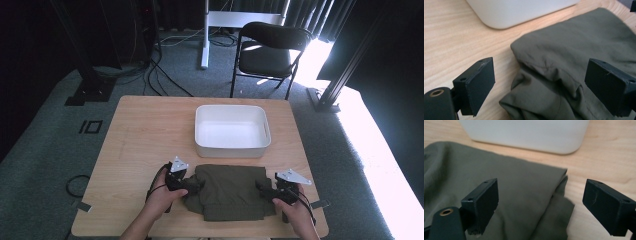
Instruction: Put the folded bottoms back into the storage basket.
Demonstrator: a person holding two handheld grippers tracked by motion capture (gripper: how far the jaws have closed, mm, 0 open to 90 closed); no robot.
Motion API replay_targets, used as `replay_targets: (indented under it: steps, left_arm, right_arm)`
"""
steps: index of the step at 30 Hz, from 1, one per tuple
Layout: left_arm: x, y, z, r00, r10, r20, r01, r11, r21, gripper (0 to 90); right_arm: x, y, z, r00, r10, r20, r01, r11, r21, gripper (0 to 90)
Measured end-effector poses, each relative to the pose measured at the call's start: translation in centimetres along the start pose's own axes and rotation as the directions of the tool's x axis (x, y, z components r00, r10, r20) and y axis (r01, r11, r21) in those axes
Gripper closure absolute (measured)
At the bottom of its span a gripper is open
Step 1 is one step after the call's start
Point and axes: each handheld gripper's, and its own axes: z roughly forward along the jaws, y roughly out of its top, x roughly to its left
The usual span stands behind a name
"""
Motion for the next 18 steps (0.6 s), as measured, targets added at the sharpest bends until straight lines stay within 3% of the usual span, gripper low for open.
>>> replay_targets:
  steps: [9, 13, 18]
  left_arm:
    - [-0.9, -1.8, 1.7, 0.9998, -0.001, 0.02, 0.0, 0.9969, 0.079, 10.8]
    - [-1.1, -2.1, 2.2, 0.9999, -0.005, 0.01, 0.004, 0.9964, 0.085, 10.7]
    - [-1.2, -2.2, 2.4, 0.9994, 0.034, 0.003, -0.034, 0.9965, 0.077, 10.7]
  right_arm:
    - [0.4, -1.5, 1.4, 0.9999, -0.003, 0.011, 0.003, 0.9983, 0.058, 12.7]
    - [0.5, -1.9, 1.9, 1.0, 0.001, 0.007, -0.002, 0.9971, 0.076, 12.7]
    - [0.5, -2.1, 2.3, 1.0, -0.007, 0.005, 0.007, 0.9952, 0.098, 12.4]
